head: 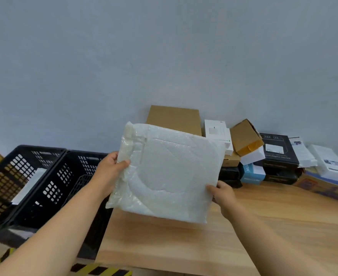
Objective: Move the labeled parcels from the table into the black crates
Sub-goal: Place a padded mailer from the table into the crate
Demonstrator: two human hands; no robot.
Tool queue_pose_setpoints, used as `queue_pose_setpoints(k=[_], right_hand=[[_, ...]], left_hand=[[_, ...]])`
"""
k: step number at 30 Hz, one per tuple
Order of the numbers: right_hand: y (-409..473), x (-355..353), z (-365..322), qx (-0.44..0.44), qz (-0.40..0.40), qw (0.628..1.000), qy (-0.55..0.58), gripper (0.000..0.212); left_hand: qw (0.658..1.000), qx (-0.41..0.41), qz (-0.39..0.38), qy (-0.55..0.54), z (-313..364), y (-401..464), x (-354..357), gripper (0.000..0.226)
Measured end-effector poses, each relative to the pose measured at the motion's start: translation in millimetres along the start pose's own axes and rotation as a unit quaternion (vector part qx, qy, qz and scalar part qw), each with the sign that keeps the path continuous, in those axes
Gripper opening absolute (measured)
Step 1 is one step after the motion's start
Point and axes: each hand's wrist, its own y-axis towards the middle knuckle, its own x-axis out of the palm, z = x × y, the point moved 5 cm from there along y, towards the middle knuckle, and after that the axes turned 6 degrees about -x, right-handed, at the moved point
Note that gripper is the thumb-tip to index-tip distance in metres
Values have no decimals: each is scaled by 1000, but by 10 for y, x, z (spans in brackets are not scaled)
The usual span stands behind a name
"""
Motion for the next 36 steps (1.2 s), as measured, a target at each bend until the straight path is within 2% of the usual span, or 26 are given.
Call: queue_pose_setpoints(k=[7, 11, 13, 19, 22, 26, 28, 30, 32, 35, 36], right_hand=[[-296, -44, -1168, -134, 11, 990, -32, 12], [-488, -132, -1746, -213, 32, 972, -94, 24], [-592, -174, -1986, -245, 30, 961, -122, 17], [-813, -303, -2427, -283, 59, 942, -170, 18], [-913, -328, -2552, -280, 56, 952, -111, 15], [-961, -370, -2619, -250, 47, 967, -27, 12], [-987, -388, -2636, -224, 27, 973, 58, 13], [-1039, -410, -2664, -199, 4, 965, 171, 9], [-1082, -435, -2697, -197, -17, 948, 250, 15], [-1131, -476, -2742, -207, -20, 938, 277, 21], [-1148, -487, -2751, -209, -15, 938, 275, 19]], left_hand=[[995, 104, 3, 2, 902, -213, -214, 14], [988, 155, 10, 11, 1357, -272, -375, 14], [985, 172, 9, 28, 1542, -315, -435, 12], [966, 229, 37, 119, 1900, -471, -556, 12], [969, 212, 13, 126, 1999, -511, -554, 14], [984, 147, -81, 58, 2078, -561, -515, 15], [981, 141, -128, 44, 2141, -592, -506, 21], [977, 145, -155, 6, 2227, -641, -521, 29], [971, 155, -174, -54, 2313, -681, -548, 33], [961, 185, -202, -36, 2382, -727, -544, 34], [963, 189, -194, -15, 2386, -729, -543, 27]])
